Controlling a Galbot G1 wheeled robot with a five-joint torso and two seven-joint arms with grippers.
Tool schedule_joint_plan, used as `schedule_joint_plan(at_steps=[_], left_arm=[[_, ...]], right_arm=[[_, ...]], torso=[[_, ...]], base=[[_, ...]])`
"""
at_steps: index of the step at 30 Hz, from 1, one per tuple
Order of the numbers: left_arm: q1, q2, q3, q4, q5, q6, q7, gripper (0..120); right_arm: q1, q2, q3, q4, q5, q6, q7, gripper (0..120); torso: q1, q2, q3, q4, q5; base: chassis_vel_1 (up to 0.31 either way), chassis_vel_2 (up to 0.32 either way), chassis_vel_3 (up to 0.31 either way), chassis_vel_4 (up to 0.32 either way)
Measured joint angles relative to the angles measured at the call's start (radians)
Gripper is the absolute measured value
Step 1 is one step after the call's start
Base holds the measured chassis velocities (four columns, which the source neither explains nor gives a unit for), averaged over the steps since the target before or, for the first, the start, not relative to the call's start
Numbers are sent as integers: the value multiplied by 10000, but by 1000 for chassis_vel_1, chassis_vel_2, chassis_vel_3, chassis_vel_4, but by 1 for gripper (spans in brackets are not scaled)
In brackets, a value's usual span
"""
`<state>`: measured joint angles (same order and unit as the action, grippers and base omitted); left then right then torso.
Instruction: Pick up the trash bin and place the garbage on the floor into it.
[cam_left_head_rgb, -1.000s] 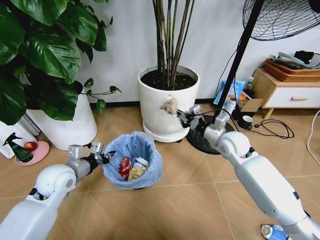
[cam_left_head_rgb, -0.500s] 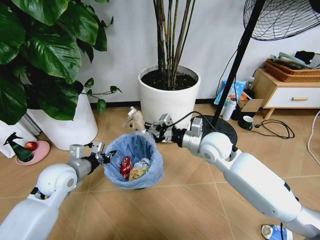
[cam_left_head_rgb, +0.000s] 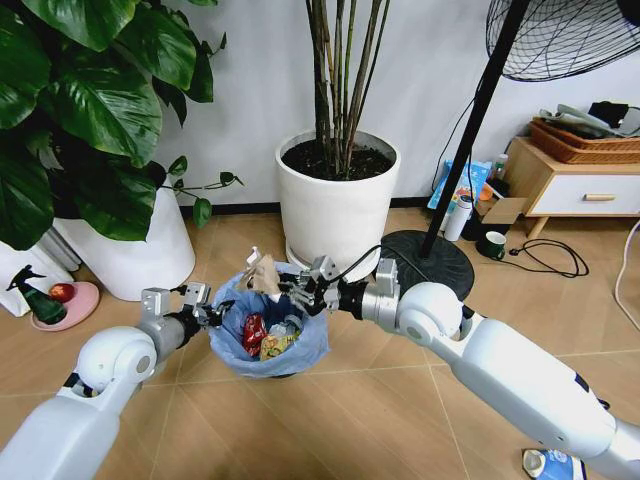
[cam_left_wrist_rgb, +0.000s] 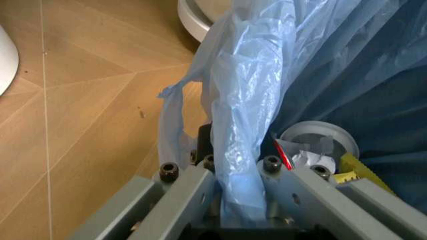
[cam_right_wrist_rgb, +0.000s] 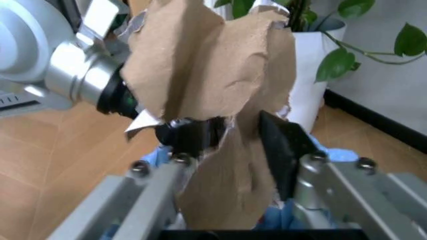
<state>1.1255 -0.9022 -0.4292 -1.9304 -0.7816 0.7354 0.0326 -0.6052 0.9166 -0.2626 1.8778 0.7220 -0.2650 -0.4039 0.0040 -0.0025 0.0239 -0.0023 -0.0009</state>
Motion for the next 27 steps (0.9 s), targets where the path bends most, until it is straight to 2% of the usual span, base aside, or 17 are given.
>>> schedule_joint_plan(at_steps=[2,6,8,10,11,13,14,17,22,27], left_arm=[[0,-3,0,0,0,0,-1,0],[52,-4,-52,-1,0,0,-1,0],[59,-4,-63,-1,0,0,-1,0],[66,-7,-75,1,3,0,-2,0],[66,-7,-75,1,3,0,-2,0],[56,-9,-75,12,3,0,1,0],[56,-9,-75,12,3,0,1,0],[-2,-11,-71,36,4,0,2,0],[-41,-30,-66,73,4,0,4,0],[-43,-64,-86,83,4,0,10,0]], right_arm=[[-17,24,-8,-32,-30,7,17,33],[-35,95,-100,-95,-103,69,77,53],[-33,104,-111,-103,-107,76,84,56],[-32,128,-129,-112,-115,81,95,68],[-32,128,-129,-112,-115,81,95,68],[-45,124,-126,-111,-116,83,109,78],[-45,124,-126,-111,-116,83,109,78],[-113,122,1,-100,-114,88,197,93],[-237,176,446,-44,-7,89,709,100],[-360,214,1114,-116,41,73,1259,100]], torso=[[0,0,0,0,0],[0,0,0,0,0],[0,0,0,1,0],[0,0,0,1,-1],[0,0,0,1,-1],[0,0,0,1,0],[0,0,0,1,0],[0,0,0,1,0],[0,0,0,0,0],[0,0,0,1,0]], base=[[0,0,0,0],[0,0,0,0],[0,0,0,0],[0,0,0,0],[0,0,0,0],[0,0,0,0],[0,0,0,0],[0,0,0,0],[0,0,0,0],[0,0,0,0]])
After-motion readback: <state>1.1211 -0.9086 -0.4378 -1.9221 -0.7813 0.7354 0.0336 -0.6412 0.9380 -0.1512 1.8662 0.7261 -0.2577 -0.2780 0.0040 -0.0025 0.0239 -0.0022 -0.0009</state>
